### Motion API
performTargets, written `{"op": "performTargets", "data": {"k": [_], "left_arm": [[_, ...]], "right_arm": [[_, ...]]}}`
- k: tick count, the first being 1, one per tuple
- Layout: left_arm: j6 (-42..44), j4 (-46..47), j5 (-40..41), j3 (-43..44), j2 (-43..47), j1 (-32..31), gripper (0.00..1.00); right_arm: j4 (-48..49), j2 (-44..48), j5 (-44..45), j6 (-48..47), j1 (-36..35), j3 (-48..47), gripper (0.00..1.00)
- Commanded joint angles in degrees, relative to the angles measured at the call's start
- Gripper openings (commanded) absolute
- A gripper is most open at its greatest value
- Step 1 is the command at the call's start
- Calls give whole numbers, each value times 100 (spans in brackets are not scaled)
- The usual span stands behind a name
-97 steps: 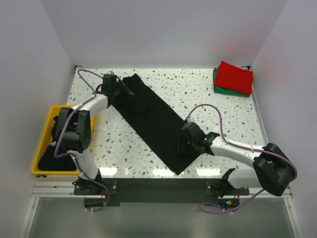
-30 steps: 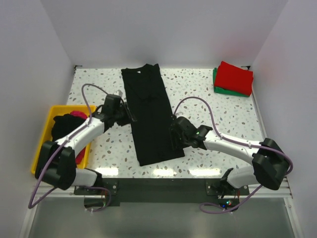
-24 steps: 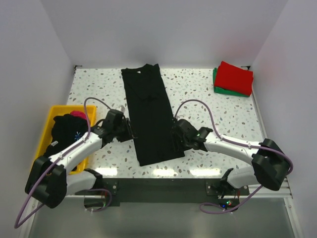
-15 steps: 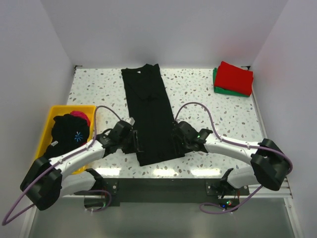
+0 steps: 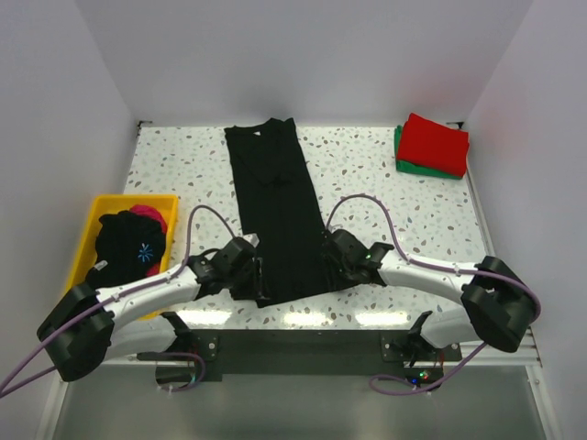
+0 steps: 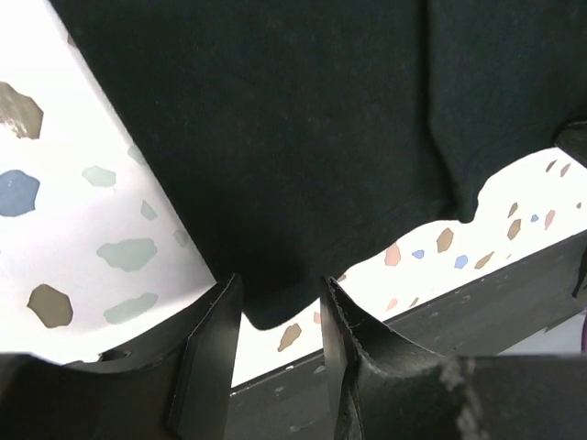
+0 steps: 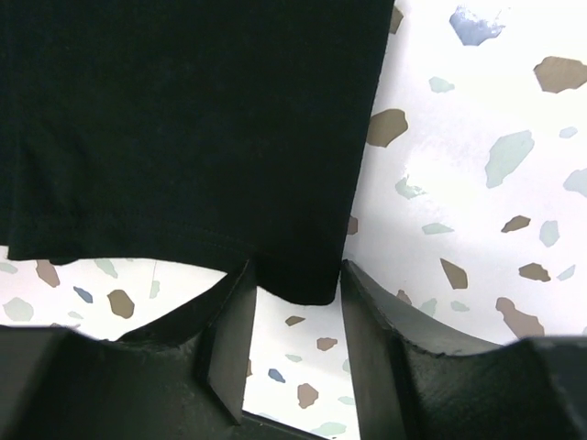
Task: Fold and stack the t-shirts
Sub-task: Fold the tshirt
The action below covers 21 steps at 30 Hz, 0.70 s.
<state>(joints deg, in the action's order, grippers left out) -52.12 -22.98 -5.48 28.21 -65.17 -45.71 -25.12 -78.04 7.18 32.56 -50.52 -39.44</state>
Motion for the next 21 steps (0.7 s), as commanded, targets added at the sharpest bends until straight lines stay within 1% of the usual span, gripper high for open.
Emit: {"op": "performTargets", "data": {"k": [1,4,5,7,9,11,18,21], "left_arm": [[-185,-189,143,-105,101,-131,44],[-255,-224,170,-184,101,-227,43],[-307,-224,187,-201,109,-236,43],[-343,-154,196,-272,92,-280,41],[-413,-84,187,-324,66,-333,35],[-475,-66,222,-333,48,-394,26],[-492,-250,310,-360,92,-421,1],[-536,-539,450,-316,267,-412,0]], "right_arm": [[210,-36,-85,49,-28,112,45],[219,-18,-85,84,-19,182,40],[219,-1,-94,102,-19,191,37],[219,43,-120,128,-28,252,34],[219,61,-94,172,-19,288,28],[210,61,-85,190,-19,305,22],[131,272,38,251,-28,349,10],[34,386,82,277,-19,376,9]]}}
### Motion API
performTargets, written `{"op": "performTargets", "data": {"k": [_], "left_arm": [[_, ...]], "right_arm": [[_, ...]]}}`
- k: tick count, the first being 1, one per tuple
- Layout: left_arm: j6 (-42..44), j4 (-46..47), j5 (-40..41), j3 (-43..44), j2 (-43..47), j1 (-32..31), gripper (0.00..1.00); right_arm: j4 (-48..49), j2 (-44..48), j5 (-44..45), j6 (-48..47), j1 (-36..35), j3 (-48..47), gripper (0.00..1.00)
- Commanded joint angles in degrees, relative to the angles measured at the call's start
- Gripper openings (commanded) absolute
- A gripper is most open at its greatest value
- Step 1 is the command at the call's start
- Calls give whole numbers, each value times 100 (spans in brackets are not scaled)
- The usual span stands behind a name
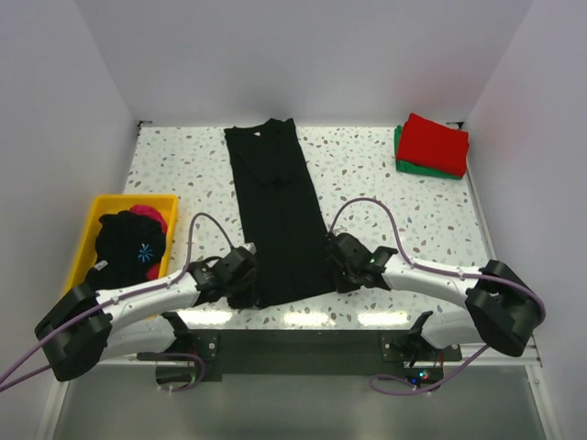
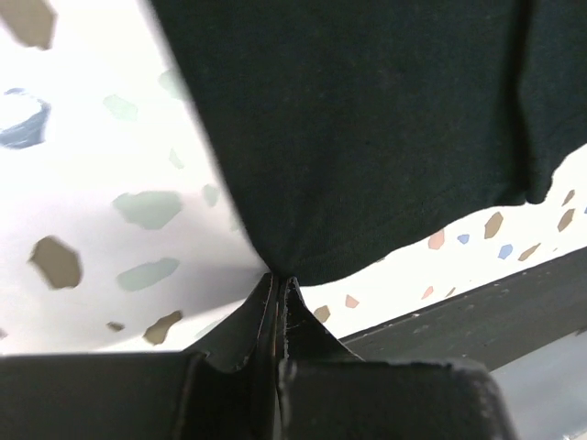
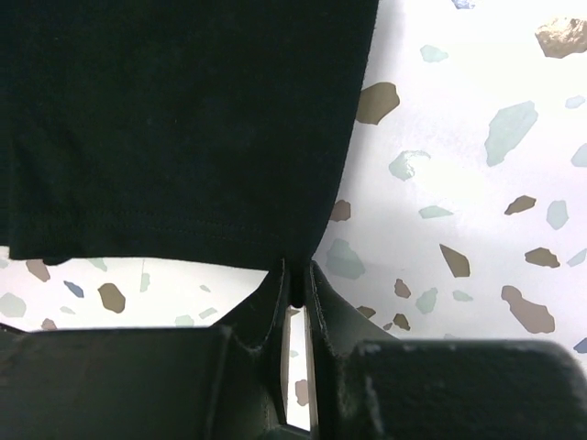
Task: Fold and stack the t-shirts
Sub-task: Fold the tshirt
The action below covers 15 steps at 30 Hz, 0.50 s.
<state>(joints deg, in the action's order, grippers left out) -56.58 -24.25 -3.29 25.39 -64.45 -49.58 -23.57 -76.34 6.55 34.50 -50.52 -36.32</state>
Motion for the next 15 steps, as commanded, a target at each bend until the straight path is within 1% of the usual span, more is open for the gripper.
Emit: {"op": "performTargets", "data": {"k": [1,5,11,15], "left_arm": [[-125,-527,276,-8,230,-25,0],[-125,-949,478,115,354,-25,0],[-125,-1108,355,81,485,-25,0],[-90,-1222,180,98,626,-25,0]], "right_arm": [[-130,303,145,100,-19,81,9],[-183,435,84,144,-10,160,8],[18,690,-364,311,-10,414,8],[213,848,-646,487,-28,634,4]]}}
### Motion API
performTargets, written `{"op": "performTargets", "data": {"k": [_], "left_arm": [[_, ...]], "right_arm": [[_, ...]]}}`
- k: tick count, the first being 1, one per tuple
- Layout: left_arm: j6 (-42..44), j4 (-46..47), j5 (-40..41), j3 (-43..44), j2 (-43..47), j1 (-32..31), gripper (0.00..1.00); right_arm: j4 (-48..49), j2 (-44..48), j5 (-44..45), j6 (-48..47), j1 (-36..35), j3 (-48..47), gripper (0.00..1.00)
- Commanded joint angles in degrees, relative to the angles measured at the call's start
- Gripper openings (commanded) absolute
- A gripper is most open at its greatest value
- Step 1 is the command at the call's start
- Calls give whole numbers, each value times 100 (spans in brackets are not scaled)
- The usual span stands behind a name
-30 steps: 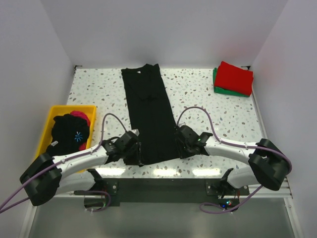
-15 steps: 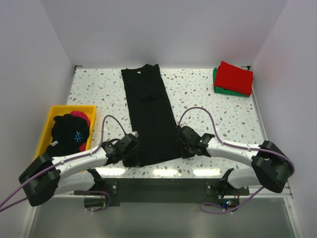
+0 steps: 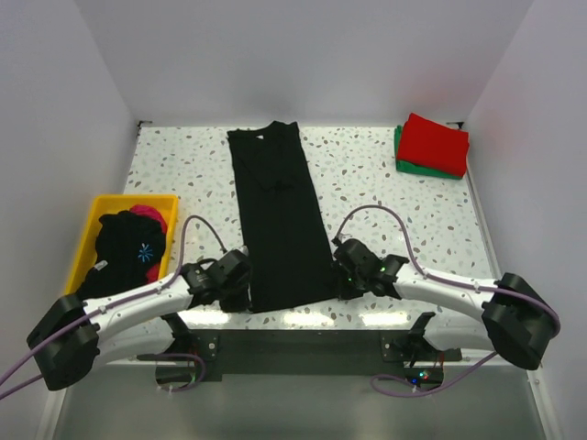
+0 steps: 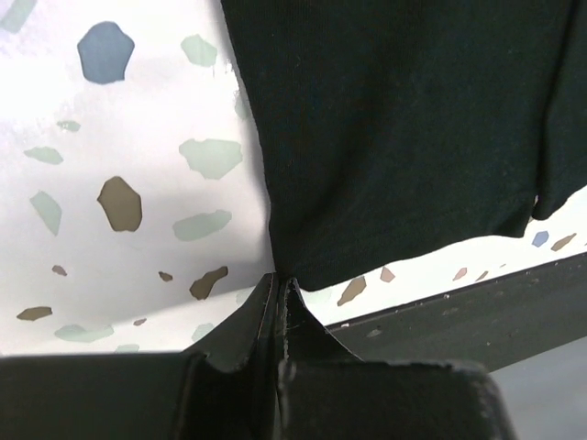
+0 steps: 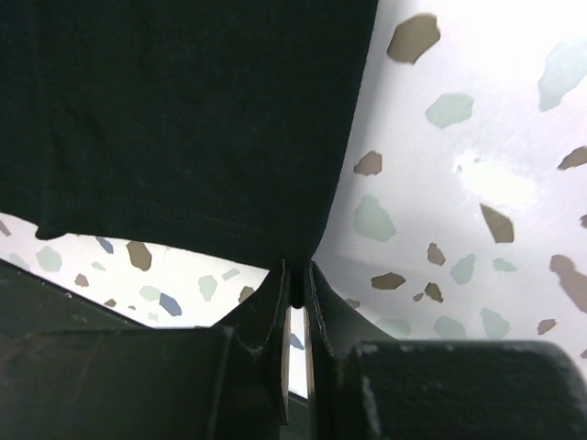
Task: Fold and stack the t-shirts
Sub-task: Fold the tshirt
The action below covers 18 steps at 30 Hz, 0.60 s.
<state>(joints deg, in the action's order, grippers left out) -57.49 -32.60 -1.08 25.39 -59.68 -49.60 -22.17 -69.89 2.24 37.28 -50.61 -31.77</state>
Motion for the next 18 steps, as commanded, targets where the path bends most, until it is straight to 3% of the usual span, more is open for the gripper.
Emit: {"op": "performTargets", "data": {"k": [1,9,11,12,18], "left_arm": [[36,-422,-59,107,184,-23,0],[274,-625,-480,203,422,-23,1],[335,-651,-568,300,544,-23,11],[353,-703,-542,361,702,-32,21],[573,-941,-525,731,773,-23,48]], "right_arm": [[82,265,-346,314,-37,276,4],[134,783,-382,860,-503,733,3],[99,871,-339,878,-494,795,5],[82,898,-330,878,-502,795,7],[-6,968,-259,834,-503,690,12]]}}
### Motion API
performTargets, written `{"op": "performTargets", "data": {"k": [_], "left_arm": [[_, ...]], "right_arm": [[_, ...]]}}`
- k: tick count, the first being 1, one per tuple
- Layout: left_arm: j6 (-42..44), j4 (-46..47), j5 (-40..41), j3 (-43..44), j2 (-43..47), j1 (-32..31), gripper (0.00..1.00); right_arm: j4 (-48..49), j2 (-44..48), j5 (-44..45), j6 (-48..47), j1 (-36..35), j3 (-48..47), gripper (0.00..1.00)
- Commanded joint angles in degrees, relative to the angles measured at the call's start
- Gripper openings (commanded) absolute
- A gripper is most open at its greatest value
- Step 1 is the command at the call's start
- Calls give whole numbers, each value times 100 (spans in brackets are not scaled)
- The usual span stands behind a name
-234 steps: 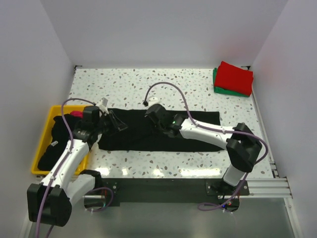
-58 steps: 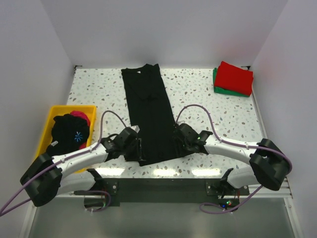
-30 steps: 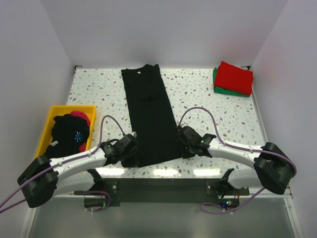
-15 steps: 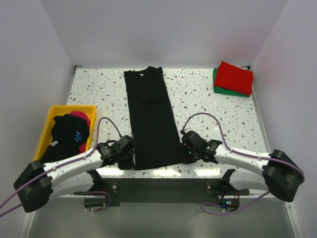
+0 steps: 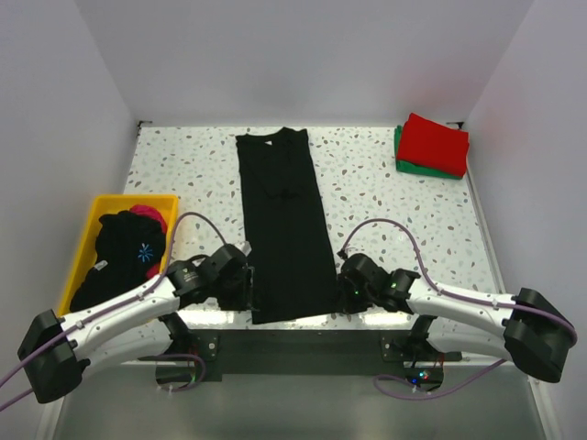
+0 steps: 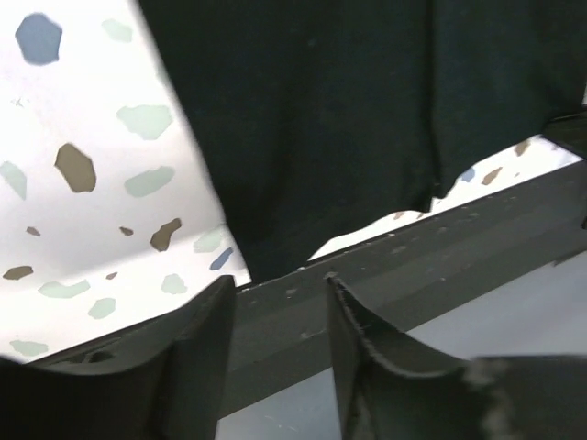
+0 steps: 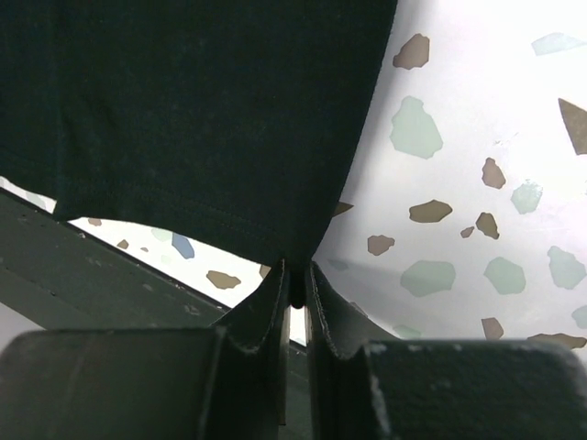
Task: Fold and stack the t-shirts
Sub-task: Fold the tshirt
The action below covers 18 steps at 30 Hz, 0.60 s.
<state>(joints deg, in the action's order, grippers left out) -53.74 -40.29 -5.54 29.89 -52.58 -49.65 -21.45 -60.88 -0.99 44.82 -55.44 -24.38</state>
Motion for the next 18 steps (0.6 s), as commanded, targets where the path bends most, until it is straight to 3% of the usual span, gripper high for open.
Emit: {"op": "performTargets", "data": {"k": [1,5,11,18], "left_arm": [[179,-154,-70,289,89,-19,51],[-58,2,193,202,160,-19,52],[-190,793,273,-211,-156,-19,39],[-304,1366,18,-879,-473,-27,33]], "right_arm": [[-70,42,56,80,-28,-67,14],[-87,103,38,89,-11,-67,23],[-263,173,91,89,-19,-137,27],[-640,542,205,45,-19,-216,44]]}}
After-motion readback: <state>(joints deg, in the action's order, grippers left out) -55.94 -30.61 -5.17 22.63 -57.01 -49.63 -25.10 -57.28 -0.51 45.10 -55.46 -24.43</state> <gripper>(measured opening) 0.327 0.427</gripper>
